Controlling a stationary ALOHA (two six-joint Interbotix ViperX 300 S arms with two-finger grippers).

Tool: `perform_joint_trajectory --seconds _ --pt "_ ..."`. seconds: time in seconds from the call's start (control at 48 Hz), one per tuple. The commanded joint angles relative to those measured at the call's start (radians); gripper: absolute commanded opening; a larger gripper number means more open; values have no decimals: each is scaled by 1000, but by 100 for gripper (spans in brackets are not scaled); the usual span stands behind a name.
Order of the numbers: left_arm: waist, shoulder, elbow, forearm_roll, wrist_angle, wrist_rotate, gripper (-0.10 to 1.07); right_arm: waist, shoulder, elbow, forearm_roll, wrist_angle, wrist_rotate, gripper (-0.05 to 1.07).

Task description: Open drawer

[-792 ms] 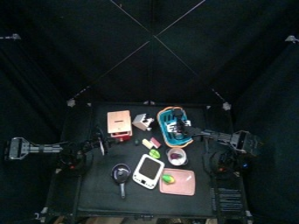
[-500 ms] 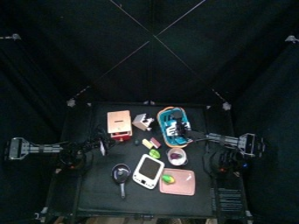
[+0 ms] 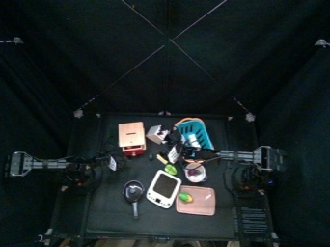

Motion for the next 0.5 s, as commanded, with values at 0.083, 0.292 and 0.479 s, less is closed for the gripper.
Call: perform_joint_trajectory --seconds 0.083,0.292,0.479 --pt "-8 40 -44 -166 -14 -6 85 -66 126 -169 -31 -58 -5 94" --pt "-35 215 -103 -324 -75 -6 85 -120 249 -299 -86 -58 -5 76" --pt "-37 333 -138 -380 -147 -14 85 -138 337 -393 -104 -54 -5 57"
